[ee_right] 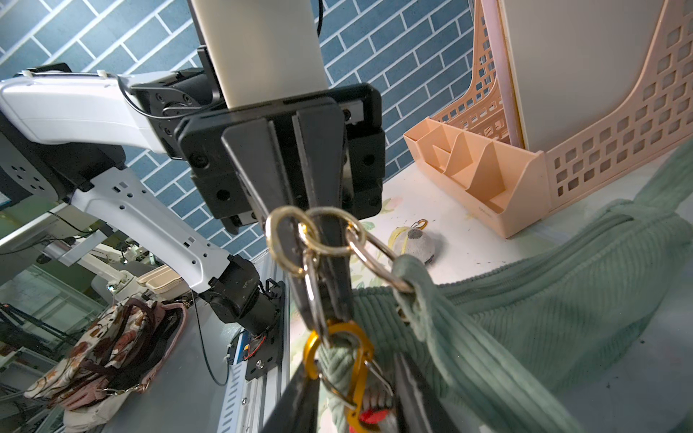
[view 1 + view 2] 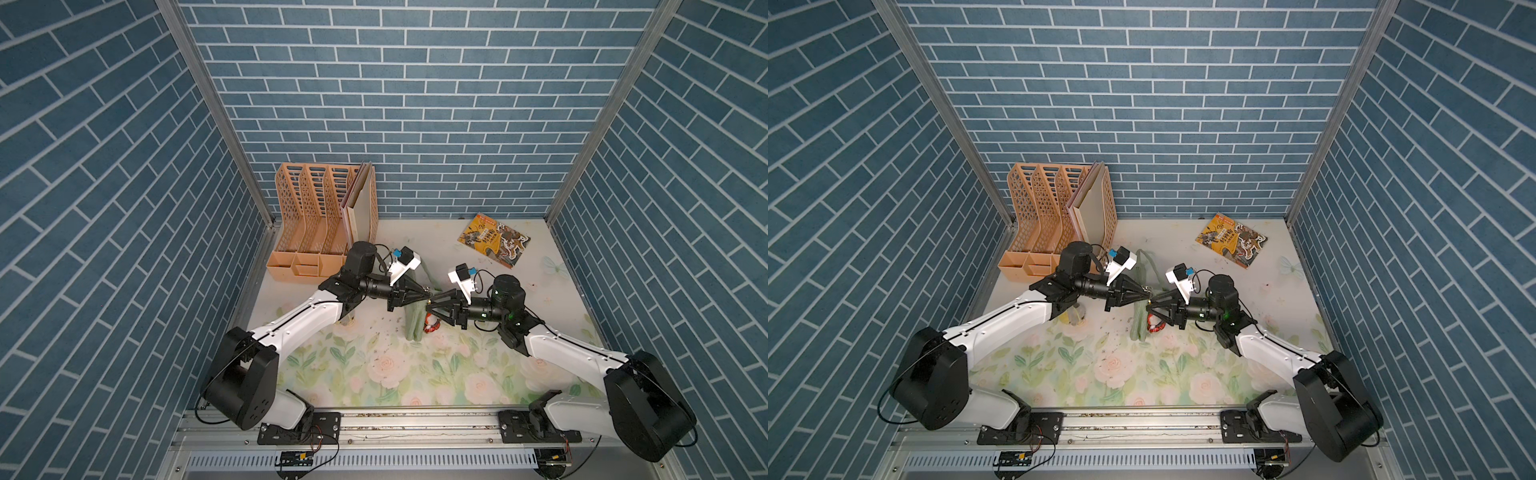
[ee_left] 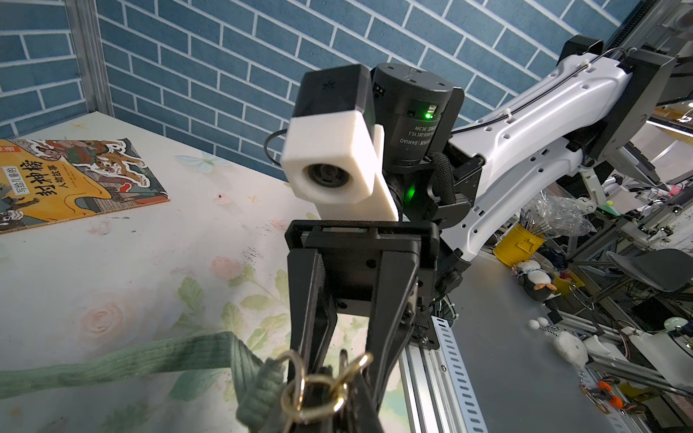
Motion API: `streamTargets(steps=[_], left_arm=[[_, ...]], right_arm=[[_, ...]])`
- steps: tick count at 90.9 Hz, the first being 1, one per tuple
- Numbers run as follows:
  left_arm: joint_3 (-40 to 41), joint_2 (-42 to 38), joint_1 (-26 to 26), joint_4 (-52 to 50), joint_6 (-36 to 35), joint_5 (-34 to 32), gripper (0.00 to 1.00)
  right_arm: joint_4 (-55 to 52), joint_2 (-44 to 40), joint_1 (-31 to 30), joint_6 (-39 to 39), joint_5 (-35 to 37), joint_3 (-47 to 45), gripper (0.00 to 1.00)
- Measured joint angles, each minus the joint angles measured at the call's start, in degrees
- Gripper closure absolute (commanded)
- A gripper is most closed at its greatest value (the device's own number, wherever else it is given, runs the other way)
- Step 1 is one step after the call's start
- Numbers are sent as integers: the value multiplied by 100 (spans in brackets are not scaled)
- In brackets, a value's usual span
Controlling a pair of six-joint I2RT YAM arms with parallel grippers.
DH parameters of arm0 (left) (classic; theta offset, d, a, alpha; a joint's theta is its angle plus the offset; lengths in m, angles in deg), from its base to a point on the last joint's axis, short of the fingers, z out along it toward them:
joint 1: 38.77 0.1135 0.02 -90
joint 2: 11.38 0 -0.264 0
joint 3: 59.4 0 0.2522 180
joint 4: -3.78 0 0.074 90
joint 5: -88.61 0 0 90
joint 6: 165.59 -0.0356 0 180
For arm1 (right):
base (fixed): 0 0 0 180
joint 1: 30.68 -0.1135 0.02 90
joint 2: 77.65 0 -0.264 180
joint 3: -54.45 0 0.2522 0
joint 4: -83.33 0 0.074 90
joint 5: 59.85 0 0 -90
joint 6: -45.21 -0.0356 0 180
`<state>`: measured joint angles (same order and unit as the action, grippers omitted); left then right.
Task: Remove the decoration from the bag
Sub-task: Remove the decoration item from the bag.
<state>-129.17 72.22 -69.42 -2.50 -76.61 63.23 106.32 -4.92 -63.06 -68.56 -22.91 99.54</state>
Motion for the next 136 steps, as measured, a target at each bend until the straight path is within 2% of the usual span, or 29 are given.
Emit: streamTargets(steps=[41,69,94,136], left_arm=[[0,0,7,-20,-63,-4,100],[-76,0,55,-138,-177,-39,100],[-92,0,81,-146,-186,-52,100],[-94,0,81,-151,-184,-138,100]], right_arm=[[70,22,2,-199,-120,2,64],[391,101,4,-481,-240,-33,65],[579,144,13,-647,-295,-81,71],[811,354,13,-892,-223,-81,70]])
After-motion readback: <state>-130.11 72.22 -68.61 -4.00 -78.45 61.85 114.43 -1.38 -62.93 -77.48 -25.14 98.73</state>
